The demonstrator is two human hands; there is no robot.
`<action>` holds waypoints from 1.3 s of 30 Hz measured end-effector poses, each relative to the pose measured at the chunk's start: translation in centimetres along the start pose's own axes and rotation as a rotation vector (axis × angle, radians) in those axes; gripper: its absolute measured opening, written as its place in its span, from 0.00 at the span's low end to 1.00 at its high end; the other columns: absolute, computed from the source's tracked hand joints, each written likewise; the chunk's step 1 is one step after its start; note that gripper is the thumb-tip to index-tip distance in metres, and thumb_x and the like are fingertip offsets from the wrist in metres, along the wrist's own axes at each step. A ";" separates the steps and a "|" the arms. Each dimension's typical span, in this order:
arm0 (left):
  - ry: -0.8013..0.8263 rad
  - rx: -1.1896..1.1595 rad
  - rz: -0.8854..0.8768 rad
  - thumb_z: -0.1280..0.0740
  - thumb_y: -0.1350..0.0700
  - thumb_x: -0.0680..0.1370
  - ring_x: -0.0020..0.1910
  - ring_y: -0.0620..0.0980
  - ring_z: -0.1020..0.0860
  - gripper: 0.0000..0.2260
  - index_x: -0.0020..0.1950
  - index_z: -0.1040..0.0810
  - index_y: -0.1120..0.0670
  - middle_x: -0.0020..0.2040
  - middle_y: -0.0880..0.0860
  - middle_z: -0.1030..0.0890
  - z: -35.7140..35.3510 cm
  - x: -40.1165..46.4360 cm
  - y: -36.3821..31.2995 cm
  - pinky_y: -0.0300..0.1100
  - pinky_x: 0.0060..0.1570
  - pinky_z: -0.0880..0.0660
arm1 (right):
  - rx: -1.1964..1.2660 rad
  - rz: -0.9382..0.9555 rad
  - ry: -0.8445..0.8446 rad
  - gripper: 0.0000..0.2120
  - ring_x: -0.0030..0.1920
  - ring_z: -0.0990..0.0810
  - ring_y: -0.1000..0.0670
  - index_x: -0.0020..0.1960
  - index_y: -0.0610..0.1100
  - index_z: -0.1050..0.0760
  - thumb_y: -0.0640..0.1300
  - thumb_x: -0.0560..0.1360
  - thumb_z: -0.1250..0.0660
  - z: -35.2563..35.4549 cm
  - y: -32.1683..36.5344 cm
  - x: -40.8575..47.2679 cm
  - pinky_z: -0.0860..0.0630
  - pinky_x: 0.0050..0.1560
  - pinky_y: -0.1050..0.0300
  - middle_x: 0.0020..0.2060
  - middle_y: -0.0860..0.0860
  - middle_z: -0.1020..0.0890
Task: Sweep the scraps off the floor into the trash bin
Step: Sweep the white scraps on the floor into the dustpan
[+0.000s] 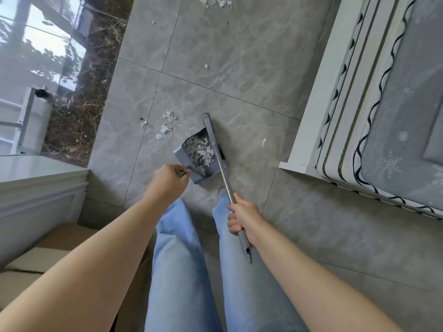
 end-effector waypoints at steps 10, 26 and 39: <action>0.063 -0.008 0.027 0.37 0.50 0.81 0.21 0.52 0.34 0.16 0.40 0.23 0.60 0.26 0.55 0.29 14.5 -1.1 7.4 0.36 0.20 0.36 | -0.201 0.201 -0.066 0.27 0.19 0.44 0.56 0.74 0.58 0.36 0.40 0.79 0.38 -5.7 8.0 -3.3 0.47 0.18 0.67 0.29 0.52 0.41; -0.022 -0.335 0.124 0.35 0.50 0.81 0.19 0.49 0.36 0.17 0.42 0.24 0.63 0.22 0.53 0.33 27.0 0.4 27.1 0.38 0.22 0.36 | -0.196 0.141 -0.129 0.22 0.19 0.44 0.56 0.67 0.56 0.31 0.36 0.80 0.47 -22.7 7.2 0.5 0.45 0.17 0.69 0.29 0.52 0.42; -0.164 -0.116 0.187 0.37 0.49 0.80 0.31 0.54 0.26 0.14 0.45 0.19 0.58 0.31 0.55 0.24 27.0 2.9 31.1 0.43 0.31 0.31 | -0.361 0.066 -0.037 0.21 0.20 0.44 0.54 0.70 0.54 0.31 0.39 0.81 0.50 -34.7 -2.0 1.1 0.46 0.18 0.67 0.23 0.53 0.40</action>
Point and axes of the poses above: each hand's wrist, its own x-axis towards the middle knuckle, its own z-axis out of the back of the hand, y = z × x, the point moved 7 cm from there along x, towards the middle knuckle
